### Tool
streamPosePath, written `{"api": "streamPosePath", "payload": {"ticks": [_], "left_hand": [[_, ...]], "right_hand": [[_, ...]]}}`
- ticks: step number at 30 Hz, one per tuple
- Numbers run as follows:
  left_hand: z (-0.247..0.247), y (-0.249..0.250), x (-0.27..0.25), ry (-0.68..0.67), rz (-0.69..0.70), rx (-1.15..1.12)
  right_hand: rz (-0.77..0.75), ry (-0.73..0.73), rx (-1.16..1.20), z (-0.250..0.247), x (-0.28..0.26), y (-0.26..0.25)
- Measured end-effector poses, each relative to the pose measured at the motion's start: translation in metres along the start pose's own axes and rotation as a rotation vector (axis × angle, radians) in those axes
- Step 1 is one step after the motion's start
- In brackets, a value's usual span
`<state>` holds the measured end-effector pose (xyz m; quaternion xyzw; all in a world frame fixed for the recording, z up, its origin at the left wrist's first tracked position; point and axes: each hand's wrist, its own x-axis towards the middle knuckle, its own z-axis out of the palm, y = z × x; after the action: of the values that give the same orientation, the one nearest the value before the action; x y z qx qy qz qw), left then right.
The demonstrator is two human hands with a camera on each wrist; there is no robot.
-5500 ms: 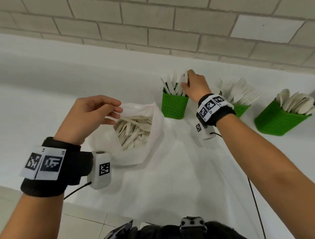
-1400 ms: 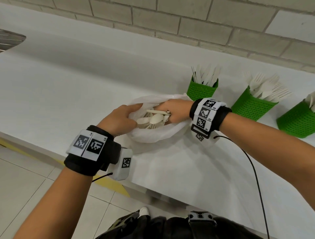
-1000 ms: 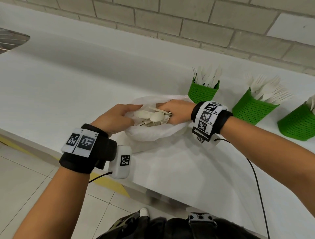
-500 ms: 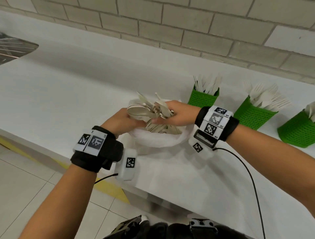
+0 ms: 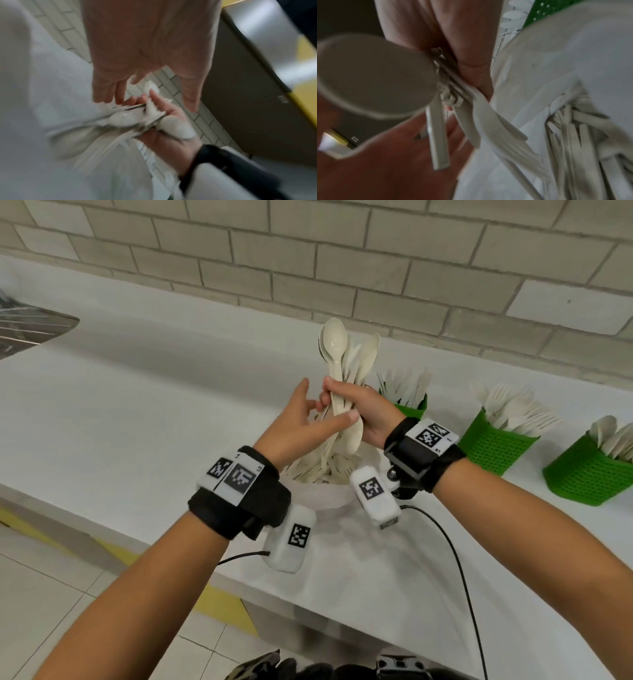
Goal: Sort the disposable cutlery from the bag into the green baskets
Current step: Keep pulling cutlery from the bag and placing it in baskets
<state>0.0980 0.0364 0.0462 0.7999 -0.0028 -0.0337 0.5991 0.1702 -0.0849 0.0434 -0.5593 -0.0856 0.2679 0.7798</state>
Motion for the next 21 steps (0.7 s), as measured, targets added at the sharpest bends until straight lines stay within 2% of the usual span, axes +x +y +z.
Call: {"api": "streamPosePath", "payload": {"ticks": [2, 5, 9, 15, 18, 21], "left_hand": [[0.007, -0.001, 0.007, -0.094, -0.019, 0.003], [0.009, -0.003, 0.016, -0.115, -0.011, 0.007], [0.009, -0.006, 0.025, -0.169, -0.051, -0.011], [0.028, -0.012, 0.020, -0.061, 0.008, -0.056], [0.029, -0.017, 0.021, 0.057, -0.009, 0.036], [0.030, -0.022, 0.019, 0.081, 0.080, 0.002]], "right_hand": [[-0.026, 0.023, -0.015, 0.002, -0.004, 0.001], [-0.063, 0.066, -0.065, 0.002, -0.009, 0.003], [-0.053, 0.133, -0.016, 0.003, -0.016, 0.008], [-0.038, 0.215, -0.157, 0.006, -0.015, 0.022], [-0.037, 0.188, -0.247, 0.005, -0.015, 0.027], [-0.066, 0.128, -0.403, 0.008, -0.022, 0.028]]}}
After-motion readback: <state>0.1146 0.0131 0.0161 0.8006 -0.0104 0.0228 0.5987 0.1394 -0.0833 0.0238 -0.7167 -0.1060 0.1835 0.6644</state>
